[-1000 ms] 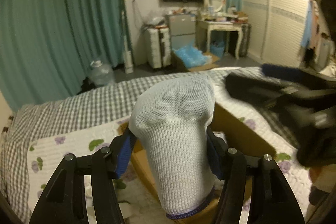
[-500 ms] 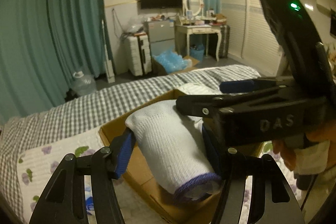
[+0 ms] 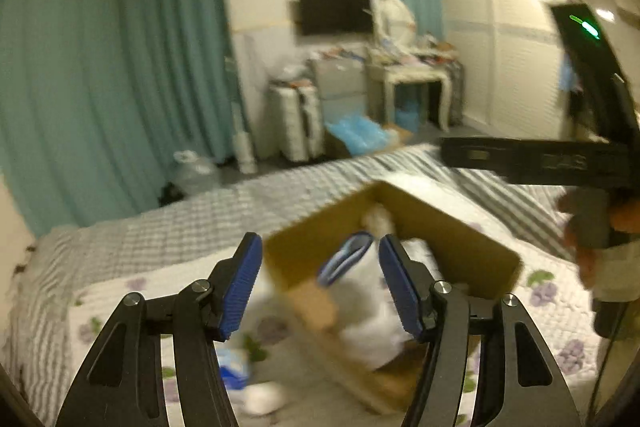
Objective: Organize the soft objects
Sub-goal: 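Return to the bed and grasp the second white sock with the left gripper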
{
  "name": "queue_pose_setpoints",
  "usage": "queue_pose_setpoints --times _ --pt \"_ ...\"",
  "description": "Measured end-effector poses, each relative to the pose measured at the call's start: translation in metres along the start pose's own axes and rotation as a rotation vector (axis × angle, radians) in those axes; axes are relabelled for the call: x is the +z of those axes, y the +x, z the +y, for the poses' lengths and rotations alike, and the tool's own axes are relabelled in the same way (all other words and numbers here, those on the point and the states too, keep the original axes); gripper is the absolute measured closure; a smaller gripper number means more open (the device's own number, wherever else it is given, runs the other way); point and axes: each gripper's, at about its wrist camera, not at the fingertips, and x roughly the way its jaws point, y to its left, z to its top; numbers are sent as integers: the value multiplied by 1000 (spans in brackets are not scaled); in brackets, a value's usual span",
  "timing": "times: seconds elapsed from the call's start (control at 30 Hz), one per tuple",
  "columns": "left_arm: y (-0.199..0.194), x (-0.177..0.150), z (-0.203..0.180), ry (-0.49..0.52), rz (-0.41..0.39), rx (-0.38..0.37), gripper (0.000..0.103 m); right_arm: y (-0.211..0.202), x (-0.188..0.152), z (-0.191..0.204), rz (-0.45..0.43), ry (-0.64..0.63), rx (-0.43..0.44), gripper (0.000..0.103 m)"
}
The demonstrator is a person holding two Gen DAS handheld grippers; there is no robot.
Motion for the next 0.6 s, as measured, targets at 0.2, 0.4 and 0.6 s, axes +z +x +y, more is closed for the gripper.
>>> queue_pose_setpoints --times 0.2,0.4,0.6 --pt "-62 -21 65 -108 -107 142 26 -42 -11 27 -101 -25 -40 4" --pt "-85 -57 125 -171 -82 245 26 -62 -20 89 -140 -88 48 3" --pt "-75 -114 166 -298 13 257 26 -34 -57 183 -75 -237 117 3"
